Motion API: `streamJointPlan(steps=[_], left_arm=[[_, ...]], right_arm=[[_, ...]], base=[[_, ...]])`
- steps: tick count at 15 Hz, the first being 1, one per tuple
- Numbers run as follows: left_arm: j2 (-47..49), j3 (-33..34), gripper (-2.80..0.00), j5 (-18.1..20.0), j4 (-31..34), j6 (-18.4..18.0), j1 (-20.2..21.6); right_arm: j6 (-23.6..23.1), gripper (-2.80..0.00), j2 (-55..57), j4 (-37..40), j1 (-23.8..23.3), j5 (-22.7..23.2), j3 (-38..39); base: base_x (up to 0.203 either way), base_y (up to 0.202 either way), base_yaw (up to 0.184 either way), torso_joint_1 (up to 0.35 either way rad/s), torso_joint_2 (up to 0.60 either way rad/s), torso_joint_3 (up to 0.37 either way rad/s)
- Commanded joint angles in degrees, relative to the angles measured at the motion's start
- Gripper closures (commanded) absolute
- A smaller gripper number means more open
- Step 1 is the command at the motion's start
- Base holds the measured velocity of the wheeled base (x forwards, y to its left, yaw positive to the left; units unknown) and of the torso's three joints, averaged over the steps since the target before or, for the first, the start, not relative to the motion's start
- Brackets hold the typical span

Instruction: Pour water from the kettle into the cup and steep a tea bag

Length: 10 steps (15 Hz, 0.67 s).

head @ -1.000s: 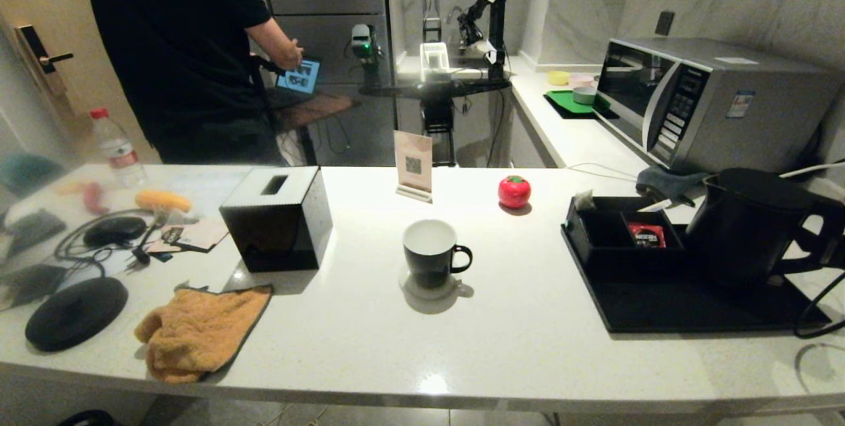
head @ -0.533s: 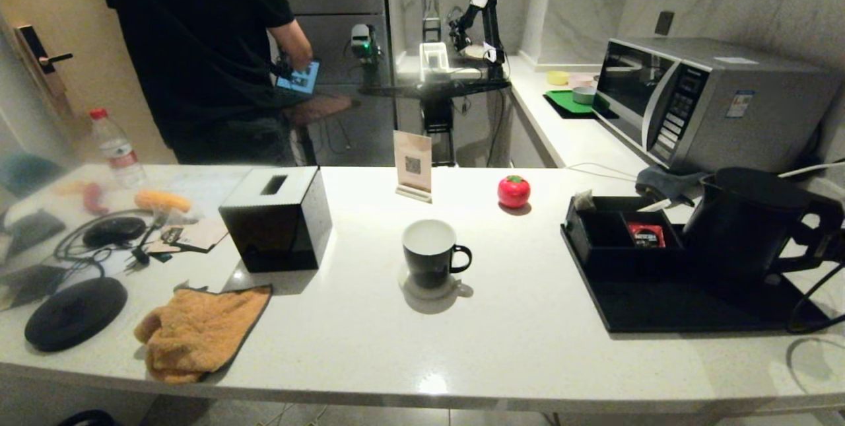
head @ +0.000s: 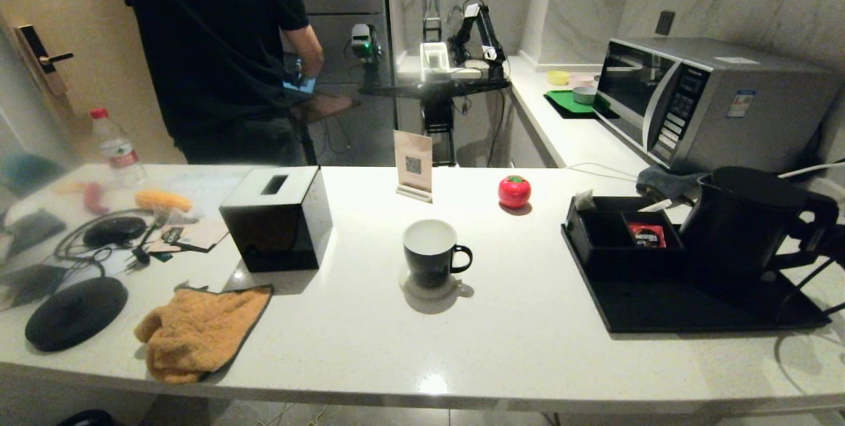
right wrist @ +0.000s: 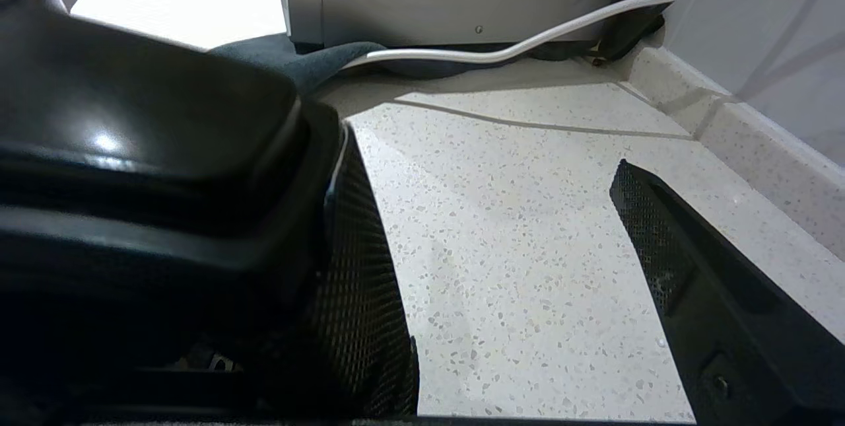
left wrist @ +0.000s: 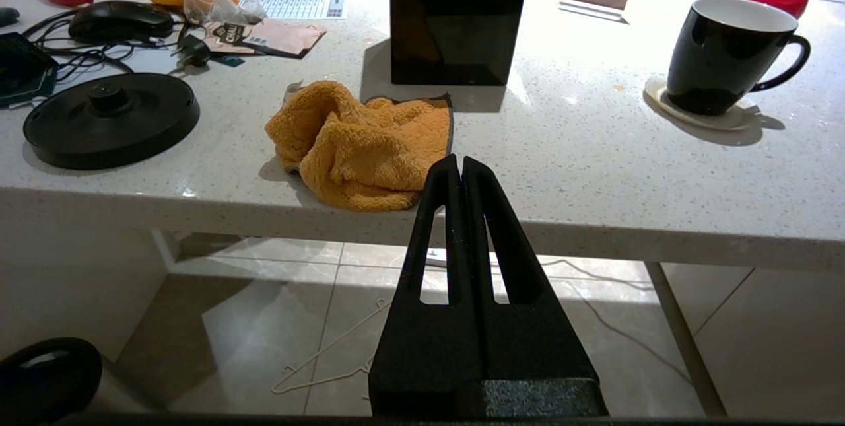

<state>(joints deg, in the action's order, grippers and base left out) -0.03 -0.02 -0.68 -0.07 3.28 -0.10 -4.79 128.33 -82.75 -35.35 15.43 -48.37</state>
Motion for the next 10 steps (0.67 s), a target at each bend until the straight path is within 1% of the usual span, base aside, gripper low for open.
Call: streamJointPlan(steps=[1,10], left_arm=[[0.0,0.0,0.0,0.0,0.0,0.1,0.0],[0.0,0.0,0.0,0.0,0.0,0.1,0.0]], right_arm=[[0.0,-2.8,-0.8,-0.6,0.0,0.1,0.0],[0.0,-2.8,-1.7,-0.6,0.4,0.1,0.2]], base=[[0.0,0.0,0.0,0.0,0.0,0.0],[0.0,0.0,0.0,0.0,0.0,0.0]])
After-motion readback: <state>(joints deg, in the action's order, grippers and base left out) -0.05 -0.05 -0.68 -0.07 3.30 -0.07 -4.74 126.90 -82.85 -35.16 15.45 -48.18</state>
